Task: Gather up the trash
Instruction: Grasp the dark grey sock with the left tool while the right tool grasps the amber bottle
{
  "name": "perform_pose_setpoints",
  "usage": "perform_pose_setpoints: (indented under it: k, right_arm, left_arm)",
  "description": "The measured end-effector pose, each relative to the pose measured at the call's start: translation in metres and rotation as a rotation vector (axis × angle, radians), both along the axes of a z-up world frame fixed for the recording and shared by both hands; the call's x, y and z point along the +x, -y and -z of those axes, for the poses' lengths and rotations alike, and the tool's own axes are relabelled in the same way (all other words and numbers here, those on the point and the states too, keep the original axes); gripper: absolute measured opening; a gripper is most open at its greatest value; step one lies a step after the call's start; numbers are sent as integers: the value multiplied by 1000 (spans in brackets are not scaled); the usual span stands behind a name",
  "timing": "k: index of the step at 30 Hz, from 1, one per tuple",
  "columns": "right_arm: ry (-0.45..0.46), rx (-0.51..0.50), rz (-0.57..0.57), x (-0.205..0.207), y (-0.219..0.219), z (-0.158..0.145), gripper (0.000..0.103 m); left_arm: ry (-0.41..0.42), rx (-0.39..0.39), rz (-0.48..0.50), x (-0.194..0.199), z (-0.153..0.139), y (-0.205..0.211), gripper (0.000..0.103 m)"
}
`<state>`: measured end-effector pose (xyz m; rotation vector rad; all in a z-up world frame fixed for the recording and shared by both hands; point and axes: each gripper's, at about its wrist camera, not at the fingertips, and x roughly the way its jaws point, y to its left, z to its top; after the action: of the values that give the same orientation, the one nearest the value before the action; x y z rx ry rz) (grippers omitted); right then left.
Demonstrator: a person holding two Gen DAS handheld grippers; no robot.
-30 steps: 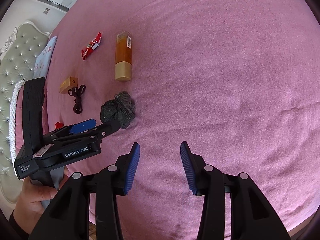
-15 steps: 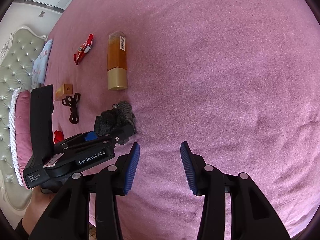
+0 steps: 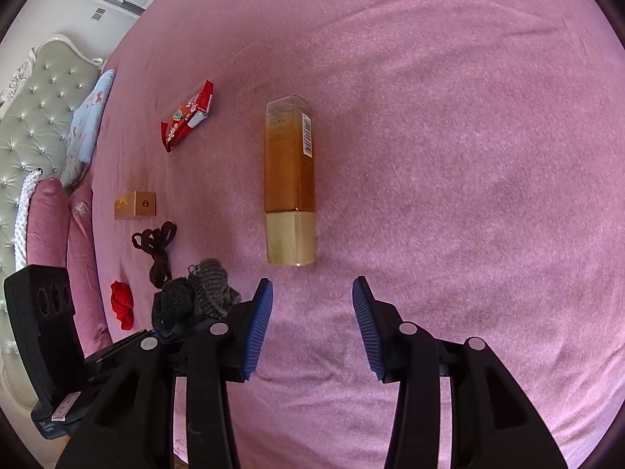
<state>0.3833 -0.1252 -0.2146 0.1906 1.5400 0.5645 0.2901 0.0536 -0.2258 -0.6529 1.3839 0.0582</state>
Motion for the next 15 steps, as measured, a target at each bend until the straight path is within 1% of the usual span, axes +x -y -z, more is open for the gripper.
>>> perform_pose_setpoints:
  k: [4, 7, 11, 12, 15]
  right_arm:
    - [25, -30, 0, 22, -24, 6, 42]
    - [64, -76, -17, 33, -39, 9, 42]
    - [56, -123, -30, 40, -50, 22, 42]
    - [51, -133, -32, 41, -52, 26, 41]
    - [51, -140, -44, 39, -55, 33, 33]
  left_arm:
    - [3, 3, -47, -15, 1, -12, 35]
    - [0, -3, -65, -14, 4, -22, 36]
    - [-3, -16, -80, -18, 12, -22, 36]
    - [-3, -20, -84, -24, 12, -22, 36]
    - [-2, -31, -88, -27, 16, -21, 36]
